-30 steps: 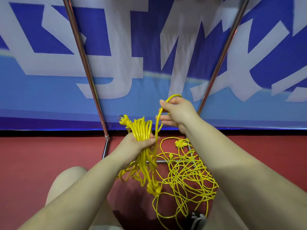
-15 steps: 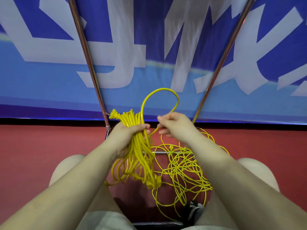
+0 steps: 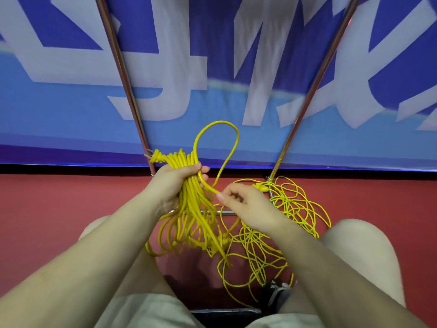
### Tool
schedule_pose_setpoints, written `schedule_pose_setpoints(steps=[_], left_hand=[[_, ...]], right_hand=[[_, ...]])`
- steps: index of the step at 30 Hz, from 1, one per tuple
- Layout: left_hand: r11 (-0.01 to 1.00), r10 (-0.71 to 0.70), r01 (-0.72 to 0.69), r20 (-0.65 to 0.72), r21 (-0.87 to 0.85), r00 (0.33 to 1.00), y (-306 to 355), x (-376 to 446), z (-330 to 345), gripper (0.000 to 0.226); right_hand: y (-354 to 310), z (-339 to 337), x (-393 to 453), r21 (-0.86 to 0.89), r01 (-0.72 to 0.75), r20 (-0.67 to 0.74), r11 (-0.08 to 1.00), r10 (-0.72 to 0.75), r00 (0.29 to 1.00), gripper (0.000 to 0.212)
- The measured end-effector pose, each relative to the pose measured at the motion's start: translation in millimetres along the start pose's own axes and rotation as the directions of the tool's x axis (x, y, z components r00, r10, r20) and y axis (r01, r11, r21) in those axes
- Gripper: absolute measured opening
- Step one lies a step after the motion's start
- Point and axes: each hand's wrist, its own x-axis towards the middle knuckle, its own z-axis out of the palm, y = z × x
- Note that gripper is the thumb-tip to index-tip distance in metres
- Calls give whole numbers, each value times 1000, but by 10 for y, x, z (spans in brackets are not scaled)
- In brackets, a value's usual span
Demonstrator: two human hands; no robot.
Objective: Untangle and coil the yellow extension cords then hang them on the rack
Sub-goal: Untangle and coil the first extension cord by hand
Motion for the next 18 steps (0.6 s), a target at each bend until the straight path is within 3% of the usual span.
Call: schedule_pose_setpoints(steps=[5,10,14,18], left_hand=[[994,-24,26,21,-102,1000,107,29,79,15],[979,-3,5,12,-204,1000,380,34,-27,20],[969,9,-4,20,-249,1000,585,38,-178,23],[967,-4,14,42,-254,999,670,20,-265,14]], right_hand=[[179,12,-58,-337,-125,136,933,180,974,47],[636,-94,-179,-546,-246,199,801,409,891,38],[941,-215,-304,-426,-350,148,834,445,883,27],[886,-325,-268,-204,-371,-39,906,371,928,13]])
